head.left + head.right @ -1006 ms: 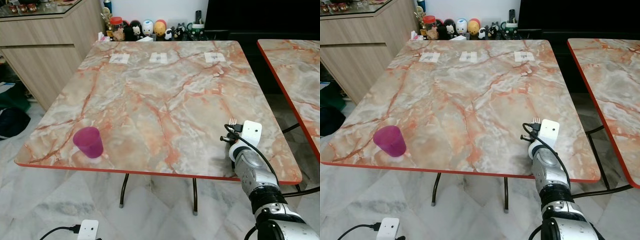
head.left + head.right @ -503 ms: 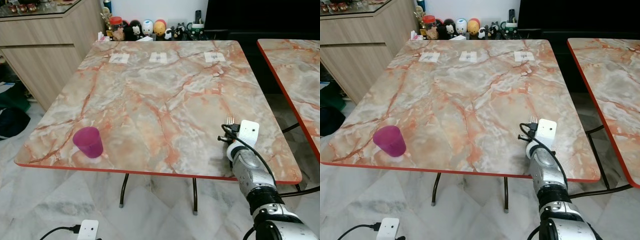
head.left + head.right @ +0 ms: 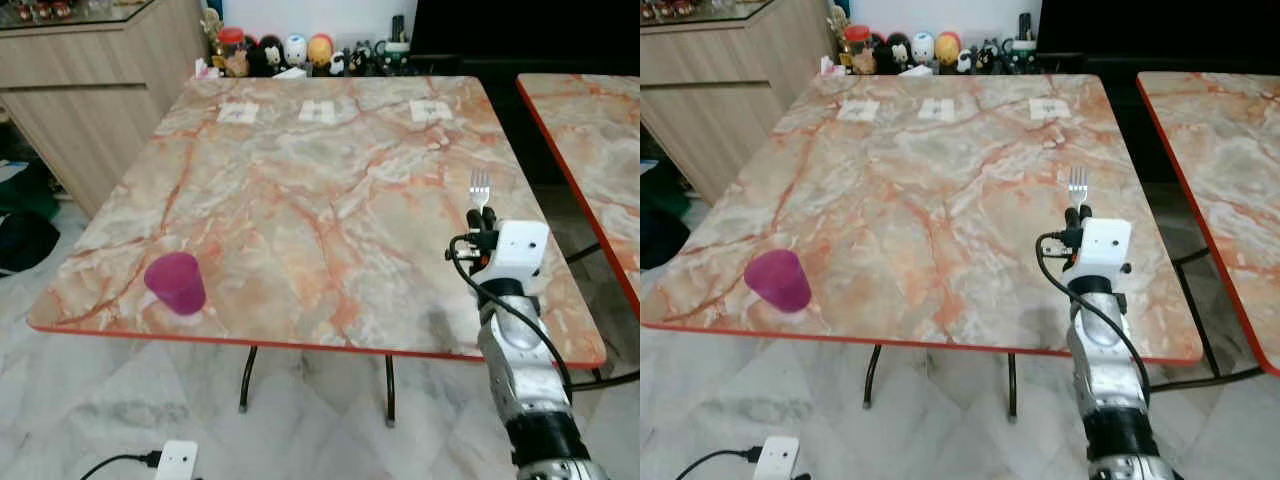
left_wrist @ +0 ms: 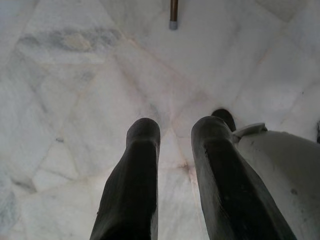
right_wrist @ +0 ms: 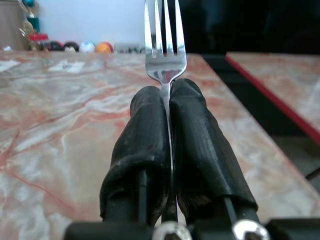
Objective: Setting the table
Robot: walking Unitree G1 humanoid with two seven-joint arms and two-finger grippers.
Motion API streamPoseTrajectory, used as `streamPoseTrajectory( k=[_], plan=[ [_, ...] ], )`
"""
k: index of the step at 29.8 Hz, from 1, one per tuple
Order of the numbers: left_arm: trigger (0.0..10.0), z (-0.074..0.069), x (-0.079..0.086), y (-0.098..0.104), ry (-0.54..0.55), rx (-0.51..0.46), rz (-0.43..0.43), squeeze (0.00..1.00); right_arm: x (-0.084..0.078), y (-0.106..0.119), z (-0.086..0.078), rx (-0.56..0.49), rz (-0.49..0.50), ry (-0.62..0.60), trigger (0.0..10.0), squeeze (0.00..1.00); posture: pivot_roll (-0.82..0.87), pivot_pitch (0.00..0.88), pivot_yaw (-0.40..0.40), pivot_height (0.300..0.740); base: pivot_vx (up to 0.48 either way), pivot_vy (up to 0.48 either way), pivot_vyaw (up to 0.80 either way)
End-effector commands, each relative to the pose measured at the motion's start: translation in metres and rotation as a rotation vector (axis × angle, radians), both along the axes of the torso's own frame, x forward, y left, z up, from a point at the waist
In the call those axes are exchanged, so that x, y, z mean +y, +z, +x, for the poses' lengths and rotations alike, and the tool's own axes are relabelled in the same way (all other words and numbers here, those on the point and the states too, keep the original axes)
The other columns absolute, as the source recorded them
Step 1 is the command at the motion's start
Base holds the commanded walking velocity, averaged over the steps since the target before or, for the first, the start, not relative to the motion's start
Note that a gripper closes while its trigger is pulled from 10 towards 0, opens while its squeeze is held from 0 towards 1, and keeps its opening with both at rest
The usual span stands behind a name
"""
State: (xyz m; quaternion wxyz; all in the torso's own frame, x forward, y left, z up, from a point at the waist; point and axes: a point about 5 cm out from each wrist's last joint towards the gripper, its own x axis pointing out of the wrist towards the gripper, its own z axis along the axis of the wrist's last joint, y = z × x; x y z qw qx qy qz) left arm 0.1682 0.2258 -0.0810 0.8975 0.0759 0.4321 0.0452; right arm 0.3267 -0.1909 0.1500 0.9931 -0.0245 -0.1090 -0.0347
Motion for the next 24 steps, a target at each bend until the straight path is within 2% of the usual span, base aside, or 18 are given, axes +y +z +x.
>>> streamPoseTrajectory(
  k=[1,11,19,24],
  plan=[
    [10.0,-0.007,0.0005,-0.0032,-0.001,0.026,0.01,0.0,0.0007,0.0089,-0.0037,-0.044,-0.014,0.013,10.0,0.0,-0.06,0.081,0.028,0.74,0.0,-0.428,0.0],
    [10.0,-0.0059,-0.0023,-0.0035,-0.005,0.026,0.009,0.0,0.0058,0.0141,-0.0065,-0.064,-0.001,0.006,10.0,0.0,-0.05,0.071,0.021,0.74,0.0,-0.45,0.0],
    [10.0,-0.0065,-0.001,-0.0035,-0.006,0.029,0.012,0.0,0.0018,0.0162,-0.0087,-0.069,0.021,-0.011,10.0,0.0,-0.06,0.06,0.022,0.74,0.0,-0.471,0.0],
    [10.0,-0.0063,-0.0009,-0.0034,-0.012,0.03,0.013,0.0,0.002,0.0165,-0.0094,-0.071,0.035,-0.017,10.0,0.0,-0.06,0.053,0.024,0.74,0.0,-0.47,-0.79]
  ],
)
